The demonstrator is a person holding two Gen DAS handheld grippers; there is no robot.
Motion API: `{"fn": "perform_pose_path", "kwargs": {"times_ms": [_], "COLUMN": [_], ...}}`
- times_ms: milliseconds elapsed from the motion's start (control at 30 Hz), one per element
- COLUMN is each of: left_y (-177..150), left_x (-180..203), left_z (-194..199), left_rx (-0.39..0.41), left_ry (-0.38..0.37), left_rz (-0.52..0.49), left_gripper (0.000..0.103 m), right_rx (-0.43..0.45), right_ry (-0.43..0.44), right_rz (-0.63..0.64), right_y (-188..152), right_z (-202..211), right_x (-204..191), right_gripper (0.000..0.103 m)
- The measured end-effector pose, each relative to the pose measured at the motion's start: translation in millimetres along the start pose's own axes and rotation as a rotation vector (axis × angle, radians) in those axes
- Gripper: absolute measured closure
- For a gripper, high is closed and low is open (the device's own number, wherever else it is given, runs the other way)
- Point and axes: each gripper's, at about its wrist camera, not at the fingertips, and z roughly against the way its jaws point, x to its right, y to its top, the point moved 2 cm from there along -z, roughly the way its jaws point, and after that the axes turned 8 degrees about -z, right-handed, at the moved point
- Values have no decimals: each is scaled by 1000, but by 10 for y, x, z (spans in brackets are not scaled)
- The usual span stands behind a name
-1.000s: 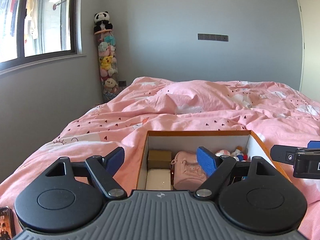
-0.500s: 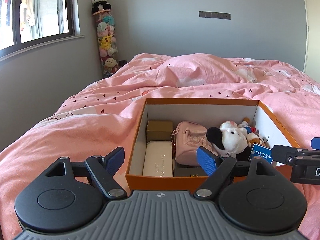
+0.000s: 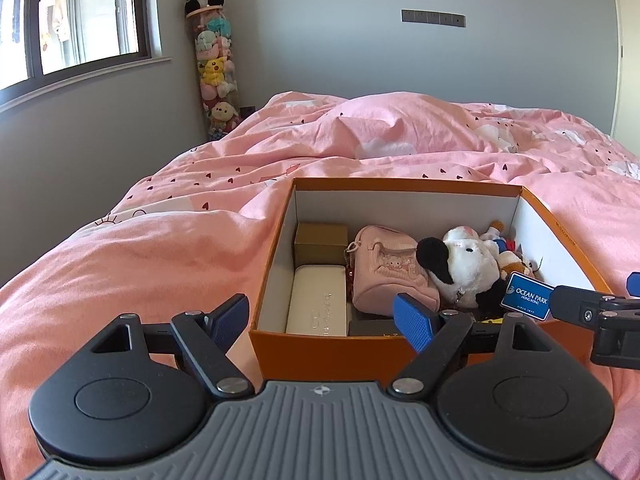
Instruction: Organize objects
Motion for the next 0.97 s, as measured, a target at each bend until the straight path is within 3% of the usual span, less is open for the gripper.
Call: {"fn": "perform_pose_path", "kwargs": {"times_ms": [967], "left_y": [-2], "left_x": [4], "left_z": [28], "left_rx": [-10], "left_ry": [-12], "left_rz": [10], "left_gripper": [7], "right_rx": [-12], "right_ry": [18], "right_rz": [12], "right_y": [-29], "right_z": [33], "right_x": [-26], "right_gripper": [1]}}
